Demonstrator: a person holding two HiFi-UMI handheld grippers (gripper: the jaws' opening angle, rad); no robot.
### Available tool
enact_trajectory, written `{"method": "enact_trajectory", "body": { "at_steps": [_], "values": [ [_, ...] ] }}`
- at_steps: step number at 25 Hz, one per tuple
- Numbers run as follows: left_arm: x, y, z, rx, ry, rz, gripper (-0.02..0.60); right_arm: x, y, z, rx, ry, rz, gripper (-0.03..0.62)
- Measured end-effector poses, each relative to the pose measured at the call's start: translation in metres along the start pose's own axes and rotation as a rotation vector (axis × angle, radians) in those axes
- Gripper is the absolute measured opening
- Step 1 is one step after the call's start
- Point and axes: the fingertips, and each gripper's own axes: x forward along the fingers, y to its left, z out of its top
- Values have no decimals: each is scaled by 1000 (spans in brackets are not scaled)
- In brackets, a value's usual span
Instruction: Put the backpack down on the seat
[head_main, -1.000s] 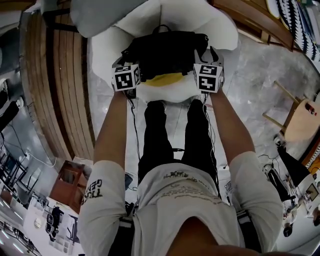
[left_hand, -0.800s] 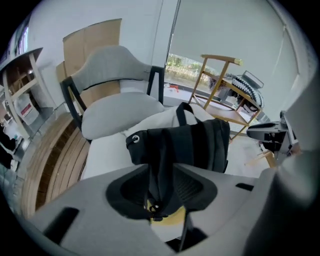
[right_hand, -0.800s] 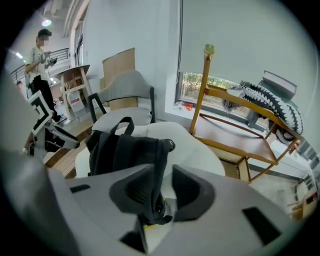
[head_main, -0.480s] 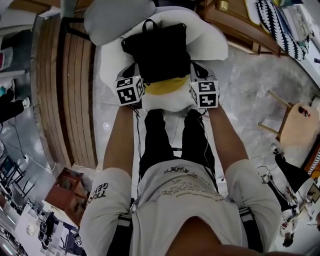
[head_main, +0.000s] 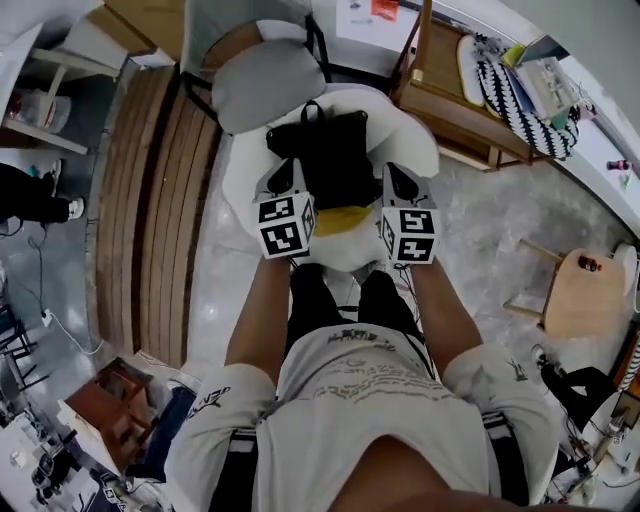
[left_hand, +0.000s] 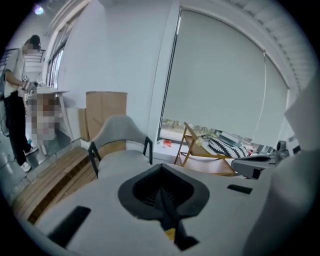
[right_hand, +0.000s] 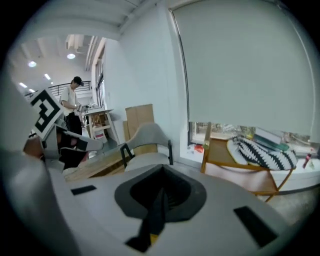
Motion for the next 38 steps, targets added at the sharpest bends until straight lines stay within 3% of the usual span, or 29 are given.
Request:
{"method": "enact_trajectory", "body": {
  "at_steps": [6, 9, 12, 15, 18, 22, 29, 38],
  "values": [
    [-68, -23, 60, 91, -110, 46, 21, -45, 29, 83, -85, -165, 52, 26],
    [-99, -32, 107, 145, -205, 61, 21, -71, 37, 143, -93, -289, 70, 26],
    [-129, -39, 158, 157, -320, 51, 21, -103, 43, 208, -74, -421, 95, 26],
    [-154, -42, 195, 142, -385, 22, 21, -132, 42, 252, -98, -523, 64, 26],
    [-173, -42, 222, 150, -444, 17, 21, -147, 28, 265, -131, -556, -4, 26],
    [-174, -45, 246, 142, -485, 12, 21, -149, 8, 275, -95, -566, -37, 26],
    [-165, -54, 245, 163, -475, -17, 21, -142, 10, 273, -95, -547, -32, 26],
    [-169, -45, 244, 134, -479, -54, 21, -141, 31, 275, -105, -552, -20, 26]
  ]
}}
